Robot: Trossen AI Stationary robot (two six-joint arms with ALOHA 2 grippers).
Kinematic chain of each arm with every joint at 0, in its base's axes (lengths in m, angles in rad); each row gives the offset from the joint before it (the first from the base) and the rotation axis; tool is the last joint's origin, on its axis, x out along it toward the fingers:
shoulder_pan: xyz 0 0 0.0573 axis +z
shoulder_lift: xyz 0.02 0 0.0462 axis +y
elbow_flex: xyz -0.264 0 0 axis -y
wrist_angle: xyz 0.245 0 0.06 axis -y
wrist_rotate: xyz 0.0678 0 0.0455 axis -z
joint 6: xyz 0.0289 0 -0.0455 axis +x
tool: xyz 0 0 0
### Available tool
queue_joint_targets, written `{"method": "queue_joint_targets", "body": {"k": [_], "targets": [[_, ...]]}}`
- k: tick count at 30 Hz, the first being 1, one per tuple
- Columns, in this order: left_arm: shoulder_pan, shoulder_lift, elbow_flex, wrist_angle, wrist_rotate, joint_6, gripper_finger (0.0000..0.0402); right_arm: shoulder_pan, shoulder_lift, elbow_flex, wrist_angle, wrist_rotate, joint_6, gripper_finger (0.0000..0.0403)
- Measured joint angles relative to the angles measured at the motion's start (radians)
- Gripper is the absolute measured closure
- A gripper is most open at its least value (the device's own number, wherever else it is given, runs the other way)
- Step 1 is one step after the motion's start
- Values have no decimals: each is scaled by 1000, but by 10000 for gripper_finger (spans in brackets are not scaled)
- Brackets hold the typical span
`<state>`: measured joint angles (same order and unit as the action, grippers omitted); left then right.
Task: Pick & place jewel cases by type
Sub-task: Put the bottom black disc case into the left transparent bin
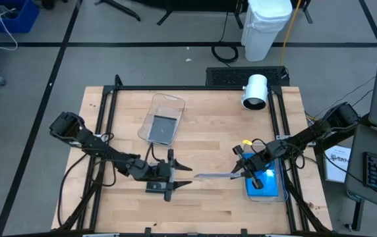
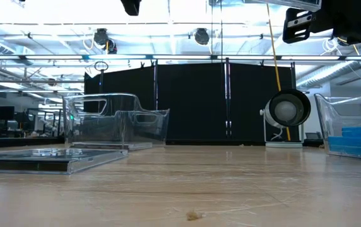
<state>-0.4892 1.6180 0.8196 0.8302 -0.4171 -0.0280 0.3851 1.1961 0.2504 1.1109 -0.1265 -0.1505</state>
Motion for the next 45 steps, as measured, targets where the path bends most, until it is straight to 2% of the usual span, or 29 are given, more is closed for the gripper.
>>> {"method": "queue_joint_targets", "body": {"k": [5, 10, 35, 45], "targets": [[0, 0, 46, -90, -46, 0, 190, 0, 0, 0, -2, 2, -4, 385], [0, 0, 60, -133, -47, 0, 190, 0, 0, 0, -2, 3, -4, 385], [-9, 0, 60, -117, -56, 57, 190, -31, 0, 0, -18, 0, 7, 385], [39, 0, 60, -105, -85, 82, 190, -31, 0, 0, -18, 0, 8, 385]]}}
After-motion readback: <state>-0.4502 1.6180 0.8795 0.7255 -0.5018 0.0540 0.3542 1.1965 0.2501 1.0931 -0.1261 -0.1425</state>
